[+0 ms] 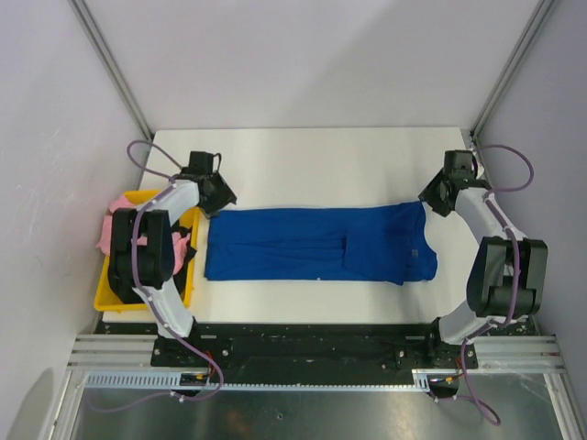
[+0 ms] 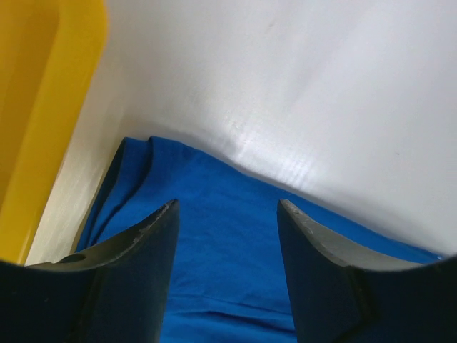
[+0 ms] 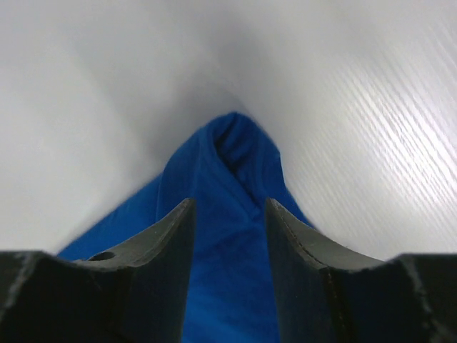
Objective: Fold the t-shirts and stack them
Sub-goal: Rotate the tshirt 80 degrees
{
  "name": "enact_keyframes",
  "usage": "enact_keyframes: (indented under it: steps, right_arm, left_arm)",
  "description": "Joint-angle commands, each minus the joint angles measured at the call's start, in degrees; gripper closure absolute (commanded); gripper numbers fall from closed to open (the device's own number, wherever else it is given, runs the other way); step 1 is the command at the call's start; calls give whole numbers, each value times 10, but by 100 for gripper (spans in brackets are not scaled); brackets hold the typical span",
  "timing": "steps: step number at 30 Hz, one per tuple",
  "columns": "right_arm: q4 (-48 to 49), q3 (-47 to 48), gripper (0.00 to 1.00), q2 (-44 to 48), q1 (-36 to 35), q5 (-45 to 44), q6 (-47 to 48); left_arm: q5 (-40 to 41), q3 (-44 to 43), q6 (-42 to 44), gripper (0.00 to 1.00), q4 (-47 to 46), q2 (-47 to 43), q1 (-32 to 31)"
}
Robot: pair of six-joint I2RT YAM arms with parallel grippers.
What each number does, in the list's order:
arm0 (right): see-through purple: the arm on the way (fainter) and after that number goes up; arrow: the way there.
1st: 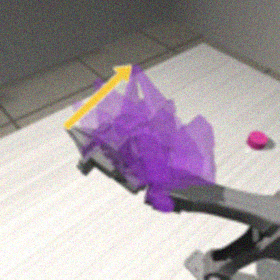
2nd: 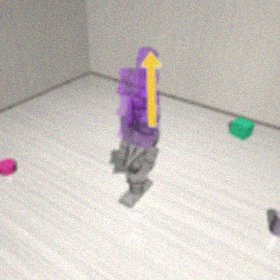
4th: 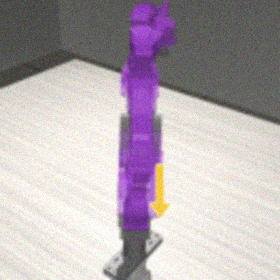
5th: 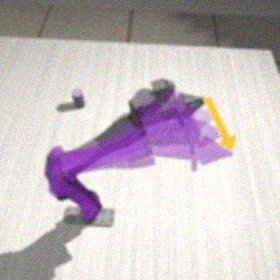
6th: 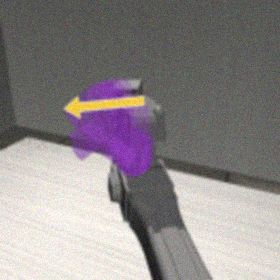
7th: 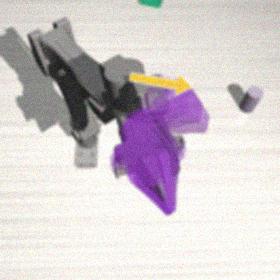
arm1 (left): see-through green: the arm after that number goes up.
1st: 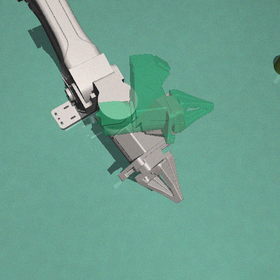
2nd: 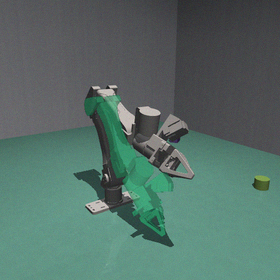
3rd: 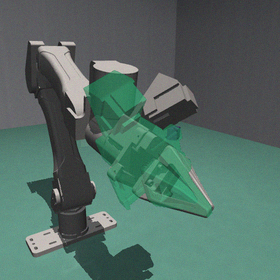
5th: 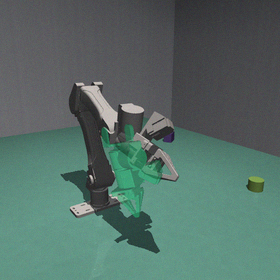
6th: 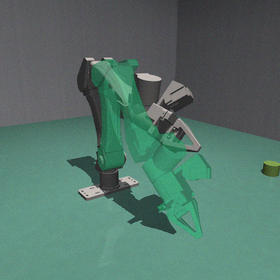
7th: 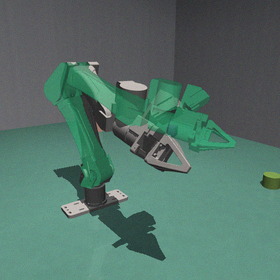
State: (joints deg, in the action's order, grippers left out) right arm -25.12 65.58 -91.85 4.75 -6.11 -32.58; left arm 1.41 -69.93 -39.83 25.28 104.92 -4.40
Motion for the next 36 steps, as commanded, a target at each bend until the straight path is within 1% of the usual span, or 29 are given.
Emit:
enact_keyframes:
  steps: [1,3,6,11,15,21,25,32,36]
  right_arm:
    - [-100,-12,53,74,-15,12,-36]
    - [-111,-48,54,107,-19,41,-59]
    - [-118,-124,55,162,-31,86,-98]
    - [-135,-216,55,250,-45,93,-157]
    - [-139,-252,55,282,-45,91,-177]
    - [-111,-290,58,253,-10,125,-161]
    - [-80,-306,59,233,10,127,-148]
    - [-46,-310,59,191,32,96,-139]
    - [7,-310,59,153,63,78,-139]
  left_arm:
    - [12,-8,24,37,-1,-72,-11]
    - [6,4,24,38,-2,-92,-20]
    - [-3,22,30,41,-2,-118,-46]
    - [-22,55,32,42,-1,-152,-84]
    - [-34,70,31,42,-2,-170,-99]
    - [-43,83,33,42,-2,-184,-104]
    - [-44,92,36,42,-1,-192,-104]
    - [-50,103,43,43,-1,-202,-104]
    - [-60,108,56,43,0,-206,-104]
